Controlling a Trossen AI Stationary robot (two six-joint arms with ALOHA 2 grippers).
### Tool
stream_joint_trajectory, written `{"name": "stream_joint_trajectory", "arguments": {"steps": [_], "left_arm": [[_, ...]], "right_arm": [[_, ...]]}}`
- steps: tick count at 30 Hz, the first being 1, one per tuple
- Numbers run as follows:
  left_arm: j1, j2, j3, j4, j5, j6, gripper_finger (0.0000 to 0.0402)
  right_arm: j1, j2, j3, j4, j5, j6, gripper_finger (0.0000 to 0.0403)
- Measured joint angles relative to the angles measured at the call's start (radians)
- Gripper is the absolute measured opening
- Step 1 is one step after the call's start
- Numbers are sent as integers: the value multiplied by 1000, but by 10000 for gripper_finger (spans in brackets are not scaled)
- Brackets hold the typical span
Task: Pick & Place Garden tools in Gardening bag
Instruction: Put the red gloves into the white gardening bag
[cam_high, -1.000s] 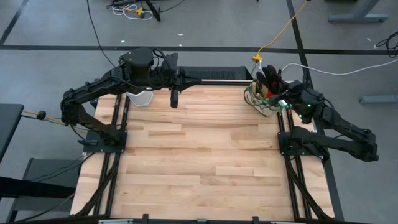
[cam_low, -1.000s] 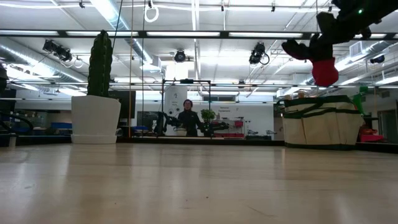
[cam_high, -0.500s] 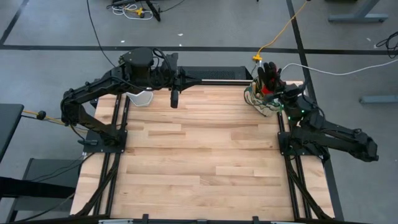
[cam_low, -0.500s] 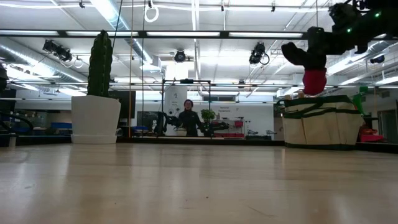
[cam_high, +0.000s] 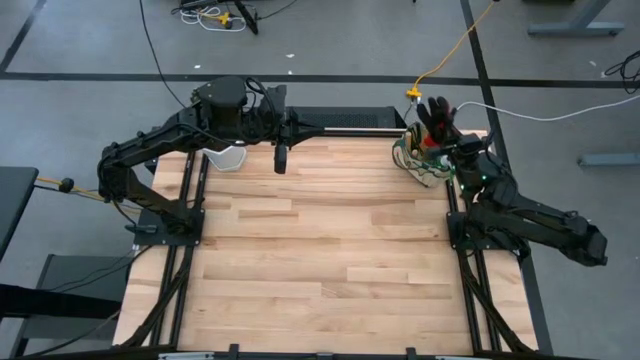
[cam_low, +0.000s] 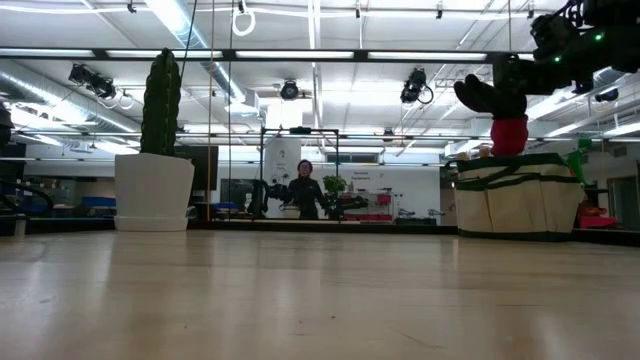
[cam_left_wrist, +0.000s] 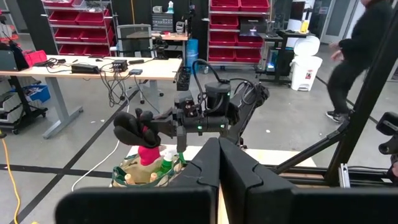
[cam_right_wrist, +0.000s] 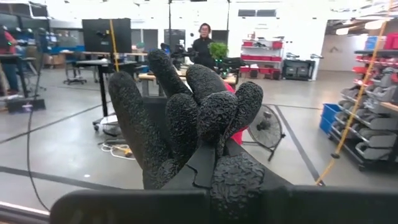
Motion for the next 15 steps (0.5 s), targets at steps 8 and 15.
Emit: {"name": "stream_joint_trajectory", "arguments": {"steps": [8, 15], "left_arm": [[0, 0, 0, 0, 0, 1, 4], [0, 0, 0, 0, 0, 1, 6]], "right_arm": [[-57, 84, 0, 38, -73, 17, 11], [-87, 160, 0, 40, -86, 57, 11]]}}
